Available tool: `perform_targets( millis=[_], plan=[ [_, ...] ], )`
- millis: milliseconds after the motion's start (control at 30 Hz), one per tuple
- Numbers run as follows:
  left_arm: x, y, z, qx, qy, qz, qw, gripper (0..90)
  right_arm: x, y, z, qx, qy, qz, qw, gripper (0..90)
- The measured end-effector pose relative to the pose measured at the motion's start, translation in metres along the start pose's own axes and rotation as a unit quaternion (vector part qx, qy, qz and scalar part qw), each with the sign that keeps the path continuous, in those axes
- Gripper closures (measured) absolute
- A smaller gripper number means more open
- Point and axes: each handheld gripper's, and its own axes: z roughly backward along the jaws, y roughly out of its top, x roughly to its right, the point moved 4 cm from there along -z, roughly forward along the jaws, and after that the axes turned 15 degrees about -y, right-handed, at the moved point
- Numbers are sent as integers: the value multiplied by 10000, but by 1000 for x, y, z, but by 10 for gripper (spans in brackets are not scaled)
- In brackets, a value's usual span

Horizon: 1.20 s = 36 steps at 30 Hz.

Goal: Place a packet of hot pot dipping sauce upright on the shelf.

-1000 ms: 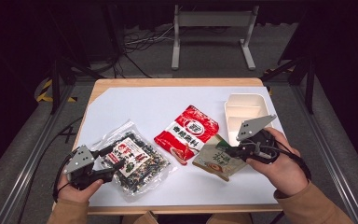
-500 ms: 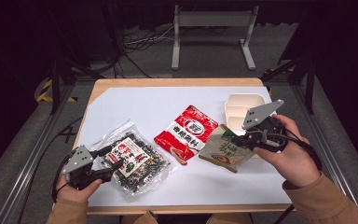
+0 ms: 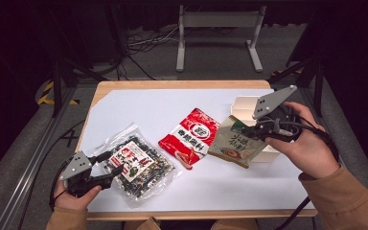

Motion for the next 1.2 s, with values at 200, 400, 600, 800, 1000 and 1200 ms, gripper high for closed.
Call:
perform_targets(
  millis=[200,400,600,800,1000,1200],
  plan=[
    [-1,0,0,-5,2,3,10000,338,10,6,3,73,-36,182,9998,899],
    [-1,0,0,1,15,-18,10000,335,22,12,6,45,-187,251,9995,899],
    [-2,0,1,20,20,17,10000,335,37,13,8,95,-361,203,9991,899],
    [-2,0,0,8,19,-13,10000,335,54,11,7,55,-530,251,9983,899],
    [-2,0,0,-16,22,-27,10000,335,72,9,6,12,-656,330,9973,899],
    [-3,0,0,1,24,-22,10000,335,86,7,4,7,-827,553,9950,899]
  ],
)
